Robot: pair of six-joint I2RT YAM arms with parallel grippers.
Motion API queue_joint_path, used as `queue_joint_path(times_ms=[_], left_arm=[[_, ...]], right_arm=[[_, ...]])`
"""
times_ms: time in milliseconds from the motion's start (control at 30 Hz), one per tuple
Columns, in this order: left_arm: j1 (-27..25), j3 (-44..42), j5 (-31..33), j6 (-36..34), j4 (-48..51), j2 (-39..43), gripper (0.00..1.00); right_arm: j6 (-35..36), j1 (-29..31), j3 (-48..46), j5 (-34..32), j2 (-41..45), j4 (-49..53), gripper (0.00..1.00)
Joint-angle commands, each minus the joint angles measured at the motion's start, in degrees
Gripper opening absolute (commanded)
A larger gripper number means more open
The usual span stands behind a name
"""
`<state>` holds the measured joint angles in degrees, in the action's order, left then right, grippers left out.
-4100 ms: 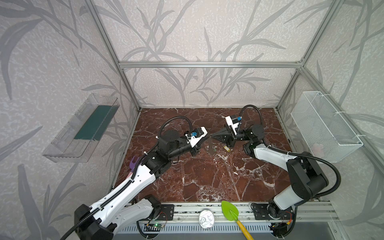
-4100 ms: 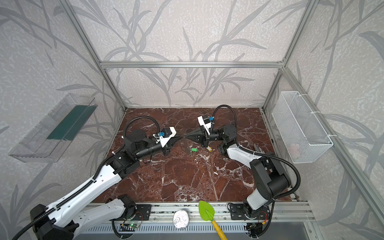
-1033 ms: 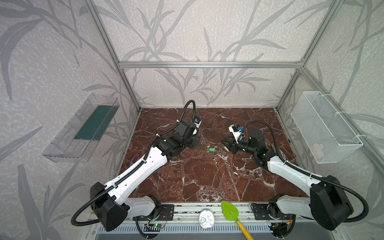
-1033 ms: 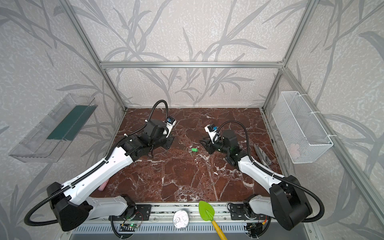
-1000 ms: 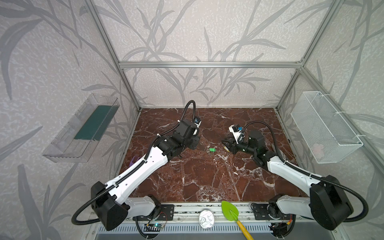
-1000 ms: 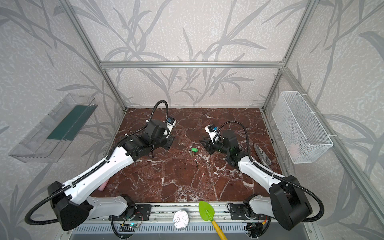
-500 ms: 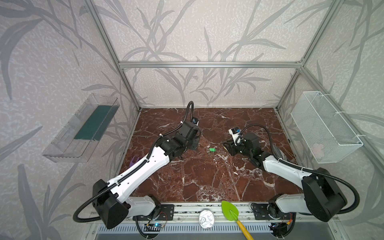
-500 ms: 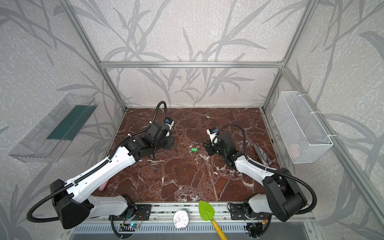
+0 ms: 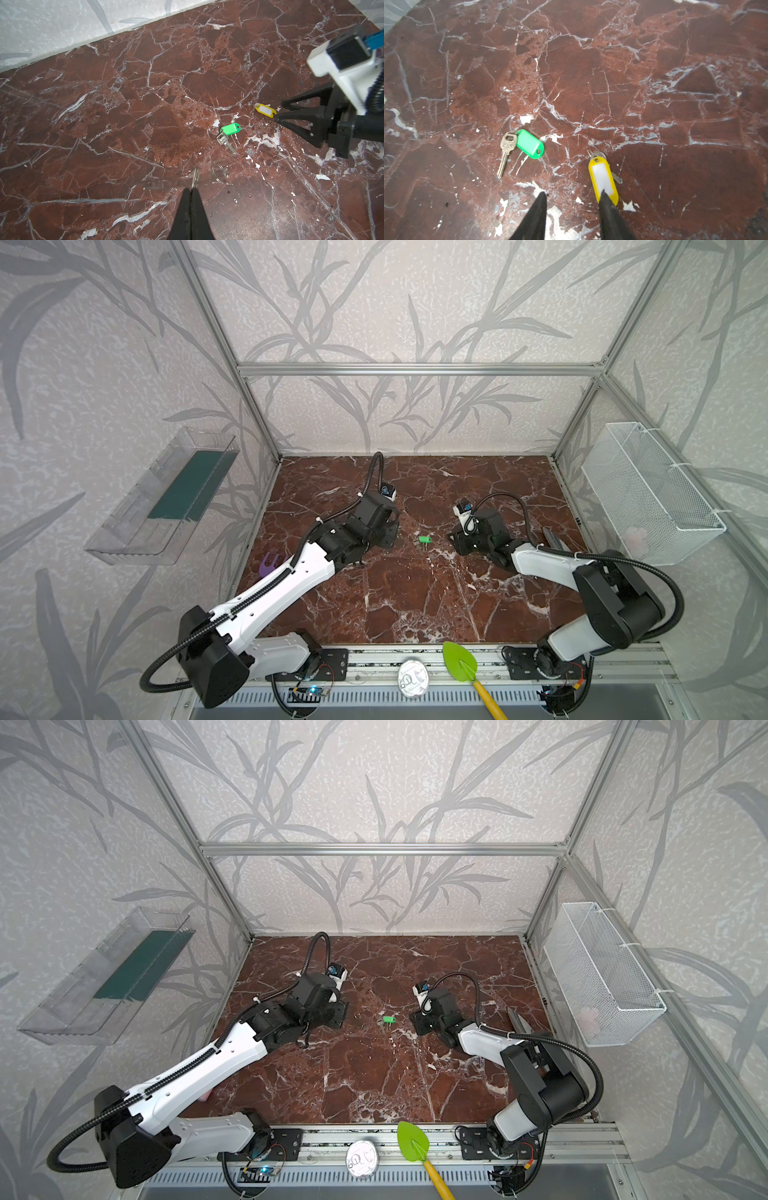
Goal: Put the keys on the keyring
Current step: 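Lower the right gripper onto the yellow-tagged key while the left gripper holds the plate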
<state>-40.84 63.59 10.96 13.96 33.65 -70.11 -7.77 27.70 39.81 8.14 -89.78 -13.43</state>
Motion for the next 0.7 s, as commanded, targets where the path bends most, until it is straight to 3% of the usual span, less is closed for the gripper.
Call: queue_joint_path(times_ms=[0,367,667], left_arm=[[-0.2,-0.3,0.0,1.9,-1.5,1.9,0.00],[-0.3,-1.5,0.0,2.2,-1.9,3.1,0.00],[-0.3,-3.0,-0.3,2.7,-3.2,4.1,0.00]], right_arm=[[1.5,0.2,3.3,-2.9,-2.2,1.4,0.42],[3.5,0.2,12.4,-6.1,-11.0,7.5,0.43],[2.7,0.2,15.7,-6.7,-13.0,13.4,0.42]])
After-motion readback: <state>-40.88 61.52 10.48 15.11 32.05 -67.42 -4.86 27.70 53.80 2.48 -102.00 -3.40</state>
